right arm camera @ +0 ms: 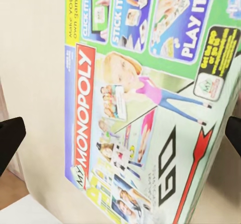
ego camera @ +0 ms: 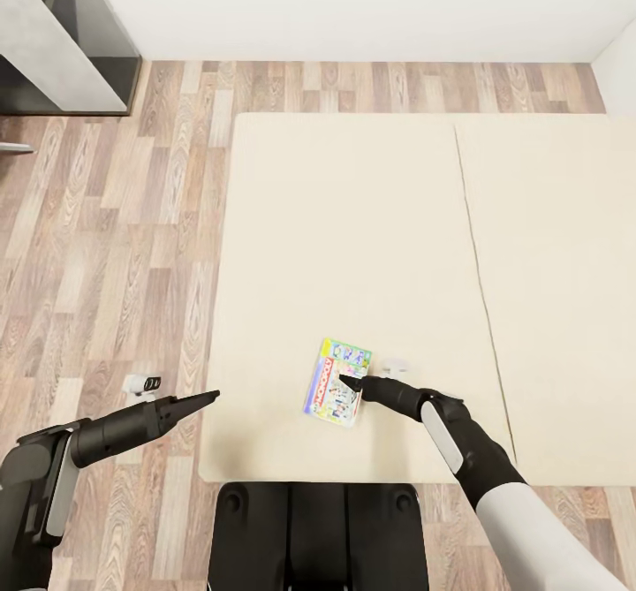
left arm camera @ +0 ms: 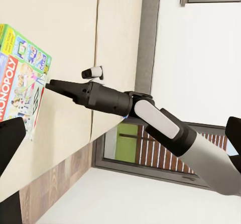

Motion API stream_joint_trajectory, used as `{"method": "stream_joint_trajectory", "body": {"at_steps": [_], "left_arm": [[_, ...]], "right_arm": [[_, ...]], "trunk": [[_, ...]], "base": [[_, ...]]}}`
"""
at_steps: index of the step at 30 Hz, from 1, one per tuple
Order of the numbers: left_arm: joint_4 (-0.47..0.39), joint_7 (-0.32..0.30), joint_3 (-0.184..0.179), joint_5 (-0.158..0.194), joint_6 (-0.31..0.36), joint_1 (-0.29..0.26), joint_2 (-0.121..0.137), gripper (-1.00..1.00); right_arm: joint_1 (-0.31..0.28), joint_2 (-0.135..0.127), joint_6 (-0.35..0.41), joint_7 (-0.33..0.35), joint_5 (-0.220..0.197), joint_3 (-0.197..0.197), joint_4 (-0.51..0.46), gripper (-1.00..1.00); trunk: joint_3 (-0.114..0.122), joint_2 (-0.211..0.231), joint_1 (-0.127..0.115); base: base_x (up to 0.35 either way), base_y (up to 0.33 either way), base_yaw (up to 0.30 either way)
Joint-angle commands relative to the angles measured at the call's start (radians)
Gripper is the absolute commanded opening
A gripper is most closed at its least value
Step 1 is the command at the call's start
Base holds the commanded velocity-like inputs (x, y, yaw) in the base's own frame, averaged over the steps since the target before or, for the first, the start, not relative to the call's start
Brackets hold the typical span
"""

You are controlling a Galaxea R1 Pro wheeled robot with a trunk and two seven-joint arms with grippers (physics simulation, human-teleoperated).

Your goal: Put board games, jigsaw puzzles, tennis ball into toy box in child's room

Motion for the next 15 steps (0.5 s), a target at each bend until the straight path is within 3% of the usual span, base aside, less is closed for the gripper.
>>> {"method": "stream_joint_trajectory", "body": {"at_steps": [1, 15], "left_arm": [[0.0, -0.004, 0.0, -0.001, 0.011, 0.0, 0.0, 1.0], [0.001, -0.002, 0.002, 0.0, 0.006, 0.0, -0.005, 1.0]], "right_arm": [[0.0, -0.001, 0.006, -0.002, -0.008, 0.002, -0.001, 1.0], [-0.002, 0.004, 0.006, 0.0, -0.008, 0.001, -0.001, 1.0]], "trunk": [[-0.001, -0.001, 0.001], [-0.001, -0.001, 0.001]], "base": [[0.0, 0.01, 0.0], [0.0, 0.001, 0.0]]}}
